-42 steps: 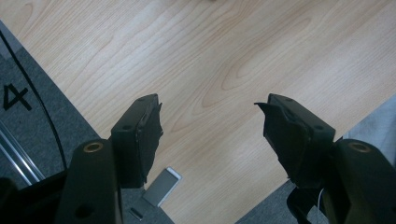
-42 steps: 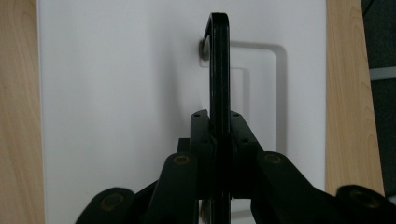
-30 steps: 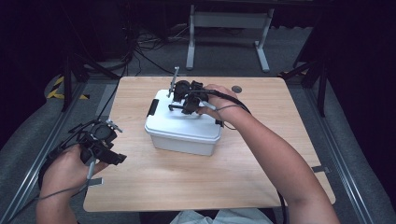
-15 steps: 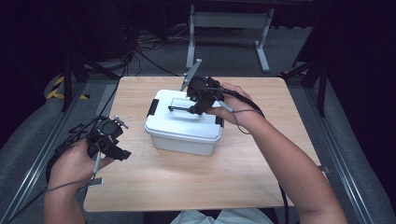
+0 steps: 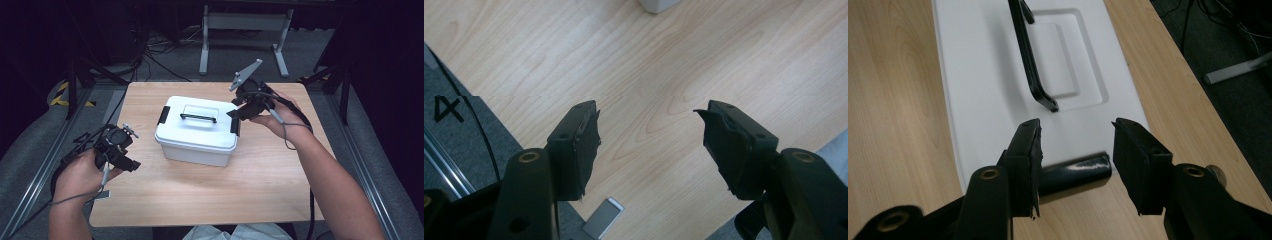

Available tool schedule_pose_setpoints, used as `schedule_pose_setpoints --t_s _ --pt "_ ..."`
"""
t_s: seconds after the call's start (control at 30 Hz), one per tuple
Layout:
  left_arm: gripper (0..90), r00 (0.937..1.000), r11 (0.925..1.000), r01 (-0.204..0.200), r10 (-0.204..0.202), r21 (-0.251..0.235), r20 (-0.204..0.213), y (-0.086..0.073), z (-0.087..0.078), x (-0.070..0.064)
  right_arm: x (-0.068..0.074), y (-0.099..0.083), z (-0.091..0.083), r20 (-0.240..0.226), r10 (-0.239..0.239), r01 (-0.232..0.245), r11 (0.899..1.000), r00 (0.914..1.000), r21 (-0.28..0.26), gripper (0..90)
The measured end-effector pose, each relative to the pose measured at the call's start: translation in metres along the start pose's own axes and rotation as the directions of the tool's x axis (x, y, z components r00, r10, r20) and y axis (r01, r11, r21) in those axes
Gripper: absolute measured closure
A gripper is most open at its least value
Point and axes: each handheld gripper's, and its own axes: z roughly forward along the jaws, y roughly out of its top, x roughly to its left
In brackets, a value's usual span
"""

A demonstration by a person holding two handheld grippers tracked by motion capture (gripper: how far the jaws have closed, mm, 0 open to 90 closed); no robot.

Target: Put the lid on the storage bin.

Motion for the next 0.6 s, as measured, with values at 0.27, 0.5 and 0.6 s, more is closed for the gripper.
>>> schedule_pose_setpoints --t_s 0.27,0.5,0.6 --pt "38.5 0.9998 0.9999 0.015 -0.015 -0.008 -0.011 -0.009 -0.003 0.000 -0.014 -0.032 -0.016 0.023 0.063 -0.063 0.998 0.9978 -0.002 54.5" --pt "37.3 0.9994 0.9995 0.028 -0.029 -0.011 -0.020 -0.015 -0.002 0.000 -0.025 -0.059 -0.029 0.041 0.127 -0.127 0.992 0.9910 -0.017 54.5" --pt "36.5 0.9995 0.9997 0.020 -0.021 -0.012 -0.025 -0.016 -0.001 0.000 -0.028 -0.069 -0.032 0.045 0.156 -0.155 0.988 0.9867 -0.016 54.7"
